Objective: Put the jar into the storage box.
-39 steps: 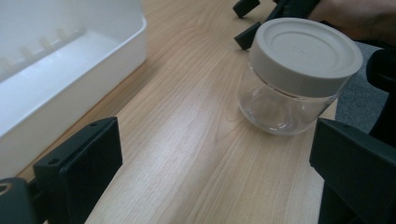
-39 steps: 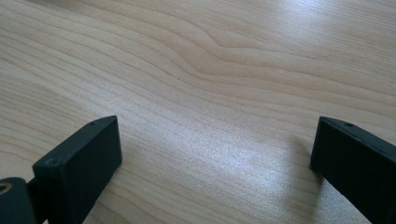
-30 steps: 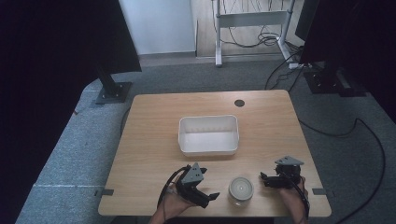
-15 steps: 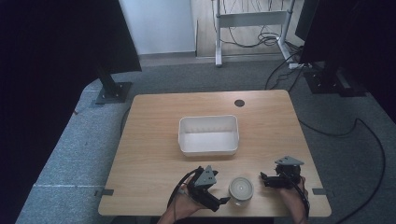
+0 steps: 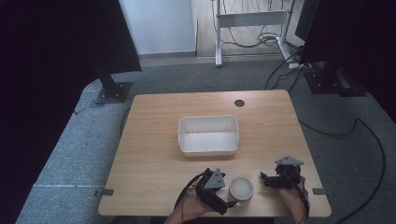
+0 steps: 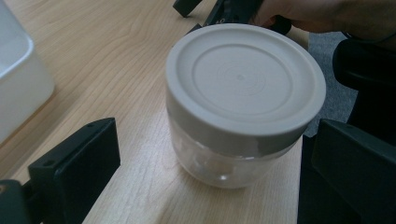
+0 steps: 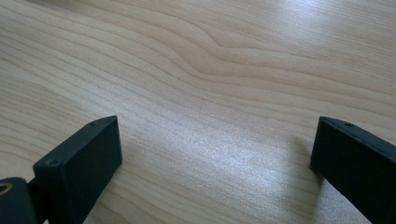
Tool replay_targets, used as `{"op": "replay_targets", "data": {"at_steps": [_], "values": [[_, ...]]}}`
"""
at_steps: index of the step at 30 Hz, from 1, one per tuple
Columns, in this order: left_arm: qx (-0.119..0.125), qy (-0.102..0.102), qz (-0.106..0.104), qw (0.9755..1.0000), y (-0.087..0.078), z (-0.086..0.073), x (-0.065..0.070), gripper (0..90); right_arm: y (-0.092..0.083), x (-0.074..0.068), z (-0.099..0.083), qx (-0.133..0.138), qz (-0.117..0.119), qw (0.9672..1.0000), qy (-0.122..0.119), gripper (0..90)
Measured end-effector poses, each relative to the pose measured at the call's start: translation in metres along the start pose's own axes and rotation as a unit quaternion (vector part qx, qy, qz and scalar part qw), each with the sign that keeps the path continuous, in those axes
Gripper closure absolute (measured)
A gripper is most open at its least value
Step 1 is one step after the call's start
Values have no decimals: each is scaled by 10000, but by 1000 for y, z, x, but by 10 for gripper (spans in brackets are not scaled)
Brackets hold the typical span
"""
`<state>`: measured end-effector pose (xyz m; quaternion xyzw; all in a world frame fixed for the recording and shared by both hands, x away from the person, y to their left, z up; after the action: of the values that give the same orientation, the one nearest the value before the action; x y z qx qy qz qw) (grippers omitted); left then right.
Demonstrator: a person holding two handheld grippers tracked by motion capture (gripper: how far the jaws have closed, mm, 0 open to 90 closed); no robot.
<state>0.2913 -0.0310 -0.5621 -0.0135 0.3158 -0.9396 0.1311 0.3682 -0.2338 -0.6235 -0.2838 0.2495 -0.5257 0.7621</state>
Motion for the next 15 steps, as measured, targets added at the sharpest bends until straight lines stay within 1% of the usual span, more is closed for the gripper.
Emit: {"op": "replay_targets", "data": {"at_steps": [5,8,9,11,15], "values": [[-16,20,-58,10000,9,2,5,9,0,0,0,6,-1,10000,-10,16],[-46,51,-53,10000,14,2,6,9,0,0,0,5,0,10000,-12,15],[-59,61,-61,9999,18,3,7,9,0,0,0,5,-1,10000,-11,16],[-59,61,-61,9999,18,3,7,10,0,0,0,5,6,10000,-17,16],[-96,87,-50,9999,24,3,9,12,0,0,0,4,15,10000,-26,16]]}}
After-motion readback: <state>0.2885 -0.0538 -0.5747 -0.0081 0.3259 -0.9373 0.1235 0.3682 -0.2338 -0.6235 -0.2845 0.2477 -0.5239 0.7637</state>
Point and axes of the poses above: each handheld gripper's, and its own axes: y roughly forward along the jaws, z roughly out of its top, x roughly to its right, the point moved 9 cm from there along y, roughly forward along the jaws, and after that the axes turned 5 degrees about y, right-handed, at the moved point
